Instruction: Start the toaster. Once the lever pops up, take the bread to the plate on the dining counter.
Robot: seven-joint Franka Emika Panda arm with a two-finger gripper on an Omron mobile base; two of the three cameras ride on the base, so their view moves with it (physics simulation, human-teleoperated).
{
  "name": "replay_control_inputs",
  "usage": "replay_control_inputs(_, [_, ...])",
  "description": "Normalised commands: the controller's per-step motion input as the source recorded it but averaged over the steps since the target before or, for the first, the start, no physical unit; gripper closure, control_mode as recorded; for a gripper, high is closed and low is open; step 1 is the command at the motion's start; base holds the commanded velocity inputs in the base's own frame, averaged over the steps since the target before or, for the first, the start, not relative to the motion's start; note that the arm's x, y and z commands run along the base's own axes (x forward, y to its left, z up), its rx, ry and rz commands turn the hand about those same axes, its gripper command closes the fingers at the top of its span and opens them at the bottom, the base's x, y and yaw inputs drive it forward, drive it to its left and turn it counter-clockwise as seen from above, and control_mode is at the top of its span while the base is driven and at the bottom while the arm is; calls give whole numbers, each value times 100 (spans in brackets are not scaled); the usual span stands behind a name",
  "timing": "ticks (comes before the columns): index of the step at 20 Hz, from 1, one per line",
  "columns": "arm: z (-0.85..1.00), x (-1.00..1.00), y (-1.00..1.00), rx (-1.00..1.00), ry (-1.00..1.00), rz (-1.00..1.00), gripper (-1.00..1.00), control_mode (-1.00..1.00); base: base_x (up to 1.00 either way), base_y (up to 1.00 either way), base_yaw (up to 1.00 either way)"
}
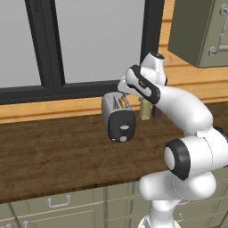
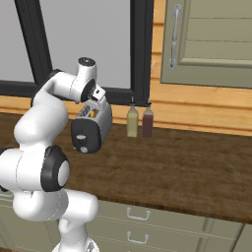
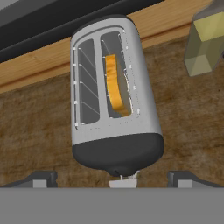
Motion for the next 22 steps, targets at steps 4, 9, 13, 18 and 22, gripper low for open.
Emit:
replay_control_inputs(4, [0, 0, 0, 0, 0, 0, -100, -100, 0, 0, 0])
replay_control_inputs(9, [0, 0, 0, 0, 0, 0, -100, -100, 0, 0, 0])
replay_control_inputs(13, [0, 0, 0, 0, 0, 0, -100, -100, 0, 0, 0])
replay_control_inputs(18, [0, 0, 0, 0, 0, 0, -100, -100, 0, 0, 0])
replay_control_inputs(22, [0, 0, 0, 0, 0, 0, -100, -100, 0, 0, 0])
